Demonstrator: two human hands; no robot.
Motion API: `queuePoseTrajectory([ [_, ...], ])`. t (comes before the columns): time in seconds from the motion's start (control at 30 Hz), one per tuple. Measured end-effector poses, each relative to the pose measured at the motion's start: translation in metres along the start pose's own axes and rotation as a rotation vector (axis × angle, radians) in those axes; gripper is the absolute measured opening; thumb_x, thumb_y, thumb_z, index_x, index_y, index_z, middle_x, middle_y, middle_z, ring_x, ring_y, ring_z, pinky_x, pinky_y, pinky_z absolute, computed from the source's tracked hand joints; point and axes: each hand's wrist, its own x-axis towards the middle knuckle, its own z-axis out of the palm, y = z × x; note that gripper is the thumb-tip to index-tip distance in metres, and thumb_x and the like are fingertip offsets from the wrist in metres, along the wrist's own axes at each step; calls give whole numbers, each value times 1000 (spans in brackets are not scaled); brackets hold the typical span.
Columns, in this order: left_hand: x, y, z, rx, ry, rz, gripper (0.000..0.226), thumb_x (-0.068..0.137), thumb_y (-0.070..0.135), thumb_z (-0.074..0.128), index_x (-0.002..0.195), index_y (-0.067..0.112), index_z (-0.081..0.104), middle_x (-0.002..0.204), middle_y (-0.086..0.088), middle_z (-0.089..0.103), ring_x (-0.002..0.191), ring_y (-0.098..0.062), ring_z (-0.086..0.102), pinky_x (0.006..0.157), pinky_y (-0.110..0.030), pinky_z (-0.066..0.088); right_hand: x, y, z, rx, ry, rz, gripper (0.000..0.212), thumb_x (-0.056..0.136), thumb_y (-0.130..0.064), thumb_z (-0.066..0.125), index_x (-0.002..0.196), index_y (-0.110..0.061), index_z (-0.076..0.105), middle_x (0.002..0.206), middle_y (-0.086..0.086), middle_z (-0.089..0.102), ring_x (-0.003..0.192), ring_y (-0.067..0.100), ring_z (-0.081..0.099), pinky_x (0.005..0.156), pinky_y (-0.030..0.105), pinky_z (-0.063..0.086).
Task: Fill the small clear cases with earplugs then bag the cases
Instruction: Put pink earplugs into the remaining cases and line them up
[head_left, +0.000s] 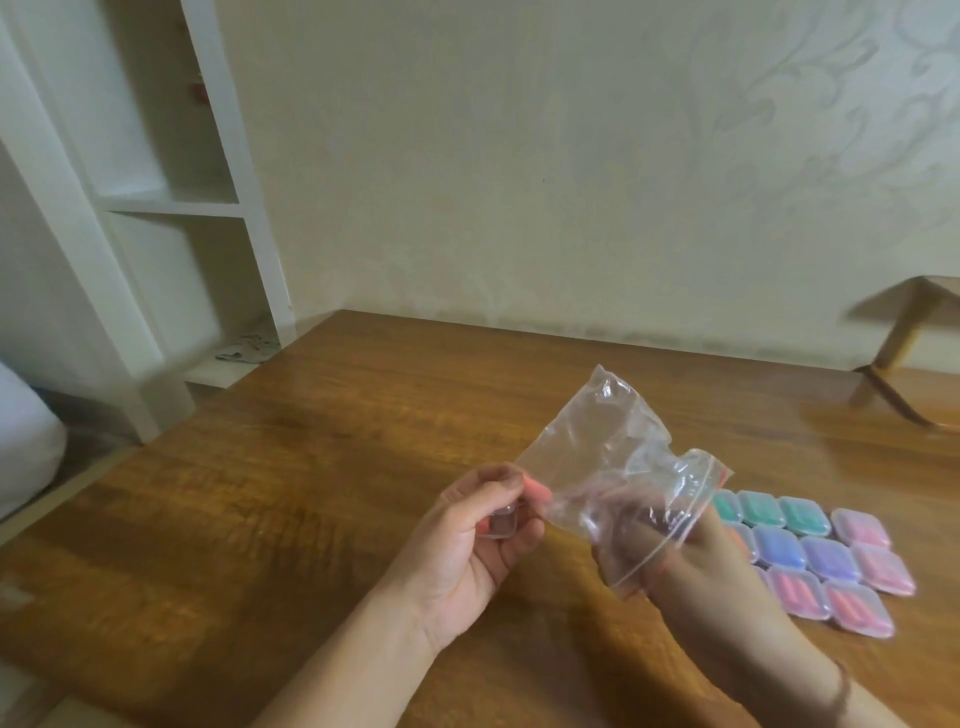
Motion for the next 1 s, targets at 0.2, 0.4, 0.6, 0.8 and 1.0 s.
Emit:
queuePoseTrajectory([
  [0.2,0,-1,0,23,9,24,5,79,9,66,78,6,70,77,-9,70,69,-15,68,62,-26,59,15,11,2,-12,40,145,22,89,-4,61,72,-10,73,73,15,70,49,9,59,46,20,45],
  [0.4,0,-2,1,58,-48,-11,4,80,6,67,79,4,71,78,-11,70,68,-17,67,63,-25,59,5,-1,3,-188,22,-62,14,76,-23,67,78,-33,76,83,-7,75,71,10,69,59,30,54],
  [0.6,-3,-1,6,51,-105,-24,15,76,3,65,67,11,74,86,-13,76,69,-17,69,67,-25,59,6,-9,8,-248,35,-61,6,76,-16,80,73,-15,74,70,-7,73,61,-1,66,54,13,47],
  [0.8,-3,-2,5,50,-84,-29,13,76,3,66,67,10,71,75,-13,72,67,-20,70,62,-27,60,10,-1,5,-235,60,-26,14,75,-23,82,68,-17,73,66,-3,71,61,6,66,56,21,50],
  [1.0,0,-5,2,109,-50,-10,9,79,10,67,72,9,72,74,-9,71,71,-20,68,65,-29,56,4,2,4,-10,-51,23,19,51,-4,87,54,-17,73,59,-6,70,60,4,68,59,21,56],
])
